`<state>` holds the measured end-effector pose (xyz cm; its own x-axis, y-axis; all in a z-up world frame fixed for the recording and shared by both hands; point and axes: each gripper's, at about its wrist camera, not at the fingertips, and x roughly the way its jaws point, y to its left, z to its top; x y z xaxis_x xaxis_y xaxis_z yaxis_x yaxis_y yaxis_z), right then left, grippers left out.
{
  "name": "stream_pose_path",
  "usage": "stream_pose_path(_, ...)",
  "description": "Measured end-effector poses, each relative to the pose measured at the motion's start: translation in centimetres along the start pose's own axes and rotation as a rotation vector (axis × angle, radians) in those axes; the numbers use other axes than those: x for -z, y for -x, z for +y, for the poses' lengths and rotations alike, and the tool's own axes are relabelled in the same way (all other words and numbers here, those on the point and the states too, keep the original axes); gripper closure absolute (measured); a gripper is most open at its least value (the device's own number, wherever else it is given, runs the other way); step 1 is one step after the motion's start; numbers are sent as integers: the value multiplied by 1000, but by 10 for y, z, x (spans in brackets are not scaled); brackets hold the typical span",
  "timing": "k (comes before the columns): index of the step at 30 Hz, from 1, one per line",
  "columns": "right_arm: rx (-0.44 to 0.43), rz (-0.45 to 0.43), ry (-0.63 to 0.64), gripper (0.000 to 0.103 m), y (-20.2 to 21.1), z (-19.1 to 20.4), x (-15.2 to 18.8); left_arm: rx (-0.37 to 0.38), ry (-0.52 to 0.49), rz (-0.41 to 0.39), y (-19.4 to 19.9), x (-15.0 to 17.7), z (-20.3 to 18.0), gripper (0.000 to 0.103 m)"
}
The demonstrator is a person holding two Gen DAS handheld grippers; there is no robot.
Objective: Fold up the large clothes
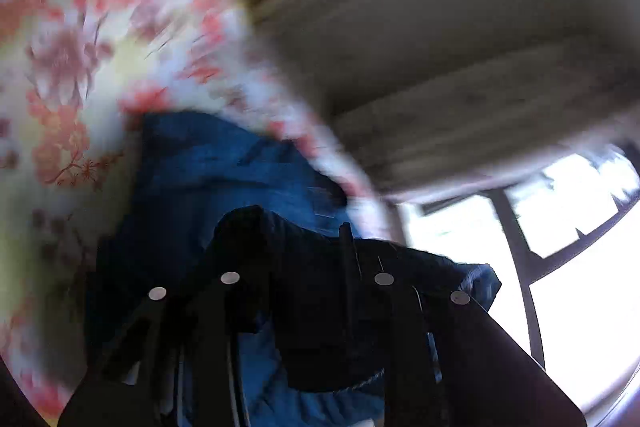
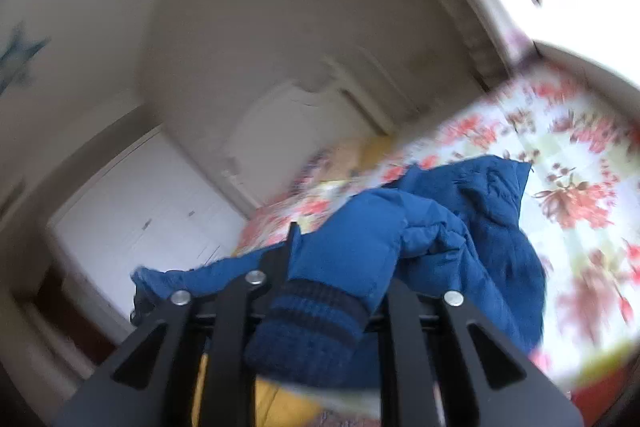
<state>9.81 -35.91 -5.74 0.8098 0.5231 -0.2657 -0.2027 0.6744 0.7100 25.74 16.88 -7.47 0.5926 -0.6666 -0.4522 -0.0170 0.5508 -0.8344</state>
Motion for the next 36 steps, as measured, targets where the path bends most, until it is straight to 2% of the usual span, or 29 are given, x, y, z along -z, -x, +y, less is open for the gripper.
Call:
stream_pose_path(1,24,22,-51,81,-21,-16,-7,-69,60,30,-23,-7,18,85)
stream_pose_path(2,53,48,-126,72,-47,-38,-13,-96,99,55,-36,-8,31,84)
stream_pose_path(3,86,71,-223,54,-71,-69,-15,-60,140,68,-47,-11,46,83)
stream_pose_path(5,111,53,-318,29,-92,-104,-8,15,154,61,-43,-15,54,80)
stream_pose_path(6,81,28,-352,29,-96,-118,-5,49,149,65,-38,-16,56,80)
stream_pose_path(8,-51,-40,-405,29,-89,-136,-2,111,122,43,-22,-19,58,80)
stream_pose_path(10,-120,-81,-378,25,-77,-136,-6,155,76,-7,1,-23,55,80)
stream_pose_path(12,-74,-105,-287,24,-65,-125,-15,166,7,-104,29,-32,47,79)
stream_pose_path(14,46,-96,-121,24,-57,-107,-32,166,-15,-211,53,-42,44,79)
stream_pose_path(15,144,-76,-13,24,-59,-98,-41,139,-22,-240,59,-47,44,78)
stream_pose_path(16,210,-48,54,24,-64,-94,-46,66,-50,-234,59,-54,40,78)
stream_pose_path(17,247,-19,95,24,-69,-93,-49,24,-78,-204,51,-57,37,78)
stream_pose_path(18,289,34,145,24,-81,-93,-53,-6,-124,-144,39,-59,33,78)
stream_pose_path(20,310,112,195,24,-102,-97,-59,-52,-205,-18,10,-58,26,78)
stream_pose_path(23,286,209,242,24,-130,-103,-58,-98,-290,111,-30,-52,21,78)
stream_pose_path(26,283,266,249,24,-155,-115,-65,-77,-330,164,-46,-52,28,78)
stream_pose_path(28,255,281,236,24,-152,-116,-61,-58,-325,190,-52,-58,32,78)
stream_pose_path(32,218,275,239,25,-151,-120,-60,-28,-350,218,-57,-61,32,78)
stream_pose_path(36,188,263,231,27,-144,-123,-58,63,-340,217,-49,-69,29,78)
